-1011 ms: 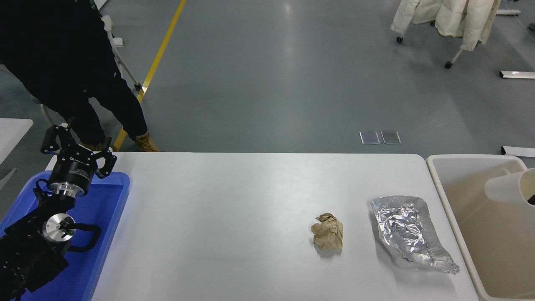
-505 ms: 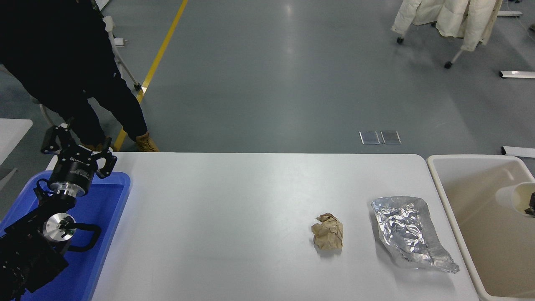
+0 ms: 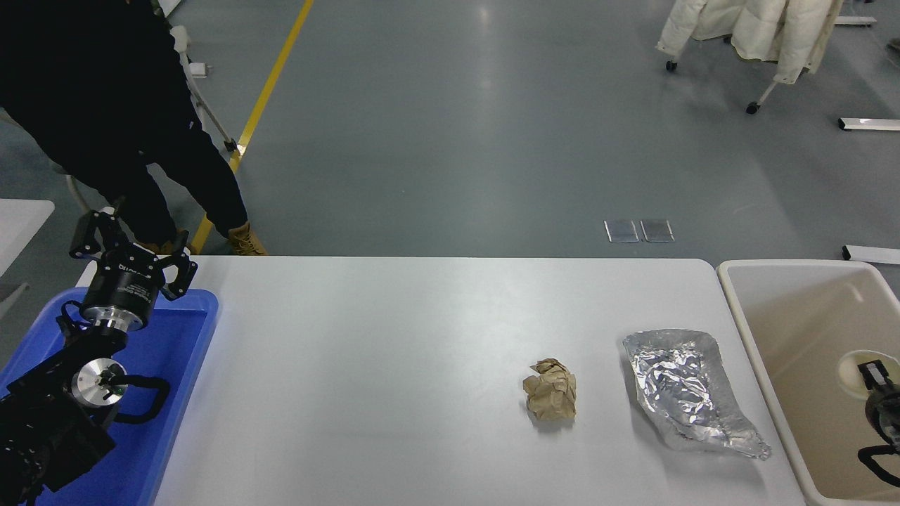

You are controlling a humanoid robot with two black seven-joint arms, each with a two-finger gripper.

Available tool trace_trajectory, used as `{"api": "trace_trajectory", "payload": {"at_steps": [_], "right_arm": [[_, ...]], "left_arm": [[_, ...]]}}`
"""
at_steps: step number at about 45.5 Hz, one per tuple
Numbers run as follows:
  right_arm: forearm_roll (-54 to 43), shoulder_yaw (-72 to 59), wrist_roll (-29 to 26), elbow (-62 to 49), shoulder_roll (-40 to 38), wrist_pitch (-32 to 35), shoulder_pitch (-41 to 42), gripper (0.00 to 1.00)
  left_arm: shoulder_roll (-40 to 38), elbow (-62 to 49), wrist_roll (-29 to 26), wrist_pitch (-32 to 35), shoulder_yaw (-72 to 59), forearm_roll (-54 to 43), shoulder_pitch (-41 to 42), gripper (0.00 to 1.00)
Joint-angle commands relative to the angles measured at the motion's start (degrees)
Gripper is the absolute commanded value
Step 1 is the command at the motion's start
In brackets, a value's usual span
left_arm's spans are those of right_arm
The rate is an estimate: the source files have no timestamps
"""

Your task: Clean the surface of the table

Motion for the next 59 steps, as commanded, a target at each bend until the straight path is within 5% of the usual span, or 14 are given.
{"api": "trace_trajectory", "payload": {"at_steps": [1, 26, 27, 30, 31, 33, 50, 59], "right_arm": [[0.0, 0.1, 2.7, -5.4, 6.5, -0.8, -0.1, 0.0], [0.0, 0.0, 2.7, -6.6, 6.7, -2.1, 1.0, 0.0], [0.0, 0.0, 2.8, -6.7, 6.6, -2.2, 1.1, 0.04], [0.0, 0.0, 2.7, -6.9, 5.7, -3.3, 1.4, 0.72], [0.0, 0.1, 2.7, -7.0, 5.5, -3.7, 1.4, 0.85], [0.0, 0.1, 2.7, -7.0, 5.3, -3.9, 1.4, 0.96], [0.0, 2.4, 2.7, -5.6, 2.5, -3.4, 1.6, 0.98], [0.0, 12.1, 2.7, 10.3, -8.8, -3.3, 0.5, 0.98]], "left_arm": [[0.0, 0.0, 0.0, 0.1, 0.0, 0.0, 0.0, 1.0], [0.0, 0.0, 0.0, 0.1, 0.0, 0.0, 0.0, 1.0], [0.0, 0.0, 0.0, 0.1, 0.0, 0.0, 0.0, 1.0], [0.0, 0.0, 0.0, 0.1, 0.0, 0.0, 0.0, 1.0], [0.0, 0.0, 0.0, 0.1, 0.0, 0.0, 0.0, 1.0], [0.0, 0.0, 0.0, 0.1, 0.0, 0.0, 0.0, 1.0], [0.0, 0.0, 0.0, 0.1, 0.0, 0.0, 0.0, 1.0], [0.0, 0.0, 0.0, 0.1, 0.0, 0.0, 0.0, 1.0]]}}
